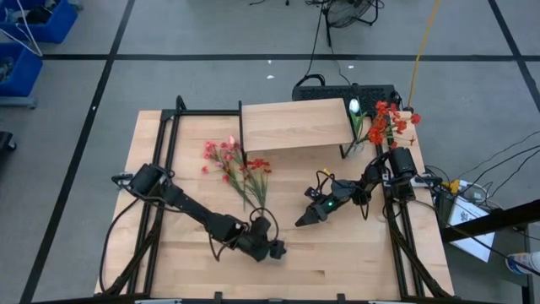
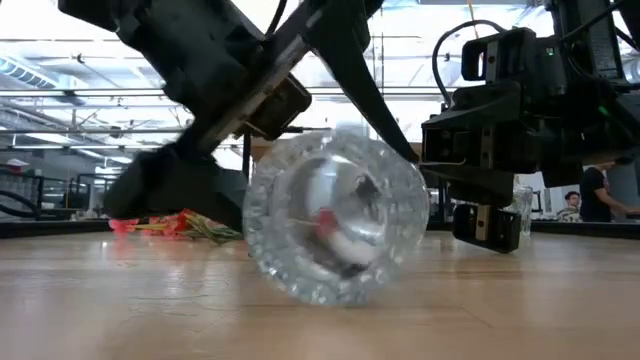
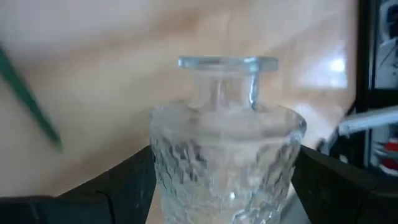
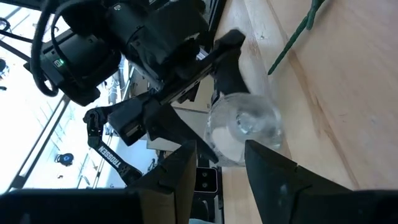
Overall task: Pick and place flowers into a vace then onto a shelf
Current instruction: Adjust the bottom transparent vase, then put the orange flowers into the bottom transparent bin
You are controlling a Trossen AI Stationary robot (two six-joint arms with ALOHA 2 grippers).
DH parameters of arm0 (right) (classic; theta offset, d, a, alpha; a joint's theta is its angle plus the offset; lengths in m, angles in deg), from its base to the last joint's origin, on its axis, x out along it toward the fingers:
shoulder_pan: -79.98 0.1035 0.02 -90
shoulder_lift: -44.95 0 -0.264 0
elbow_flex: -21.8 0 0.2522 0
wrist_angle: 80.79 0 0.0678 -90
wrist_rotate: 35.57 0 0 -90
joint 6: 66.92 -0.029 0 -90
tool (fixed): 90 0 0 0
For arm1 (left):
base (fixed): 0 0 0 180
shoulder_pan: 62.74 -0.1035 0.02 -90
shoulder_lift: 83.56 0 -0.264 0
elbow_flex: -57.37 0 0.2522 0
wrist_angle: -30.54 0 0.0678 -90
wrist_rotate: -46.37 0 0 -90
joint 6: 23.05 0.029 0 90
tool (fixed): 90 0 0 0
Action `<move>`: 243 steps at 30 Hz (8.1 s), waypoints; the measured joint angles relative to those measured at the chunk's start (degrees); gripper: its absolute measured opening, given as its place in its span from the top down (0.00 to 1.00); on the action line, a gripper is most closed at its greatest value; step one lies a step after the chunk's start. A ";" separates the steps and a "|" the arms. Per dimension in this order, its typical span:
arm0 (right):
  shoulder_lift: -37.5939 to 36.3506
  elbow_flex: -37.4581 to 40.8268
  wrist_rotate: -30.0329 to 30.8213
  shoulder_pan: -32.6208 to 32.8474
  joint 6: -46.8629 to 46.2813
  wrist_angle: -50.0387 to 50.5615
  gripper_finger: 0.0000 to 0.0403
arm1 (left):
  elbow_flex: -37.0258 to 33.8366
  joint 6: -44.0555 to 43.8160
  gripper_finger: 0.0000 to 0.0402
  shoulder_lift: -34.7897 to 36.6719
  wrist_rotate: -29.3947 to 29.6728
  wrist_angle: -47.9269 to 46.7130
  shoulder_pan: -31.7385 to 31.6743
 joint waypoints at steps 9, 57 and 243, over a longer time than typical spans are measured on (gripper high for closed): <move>0.00 0.00 0.09 -0.09 -0.48 -0.20 0.68 | -0.40 11.26 0.19 -0.48 14.09 0.64 0.23; -8.00 -12.00 -2.38 -6.87 4.66 37.12 0.74 | -0.49 32.15 0.19 -0.76 28.87 0.89 2.27; -21.60 -62.55 60.75 -3.63 24.82 117.90 1.00 | -48.84 56.87 0.12 94.18 -1.58 6.09 -16.18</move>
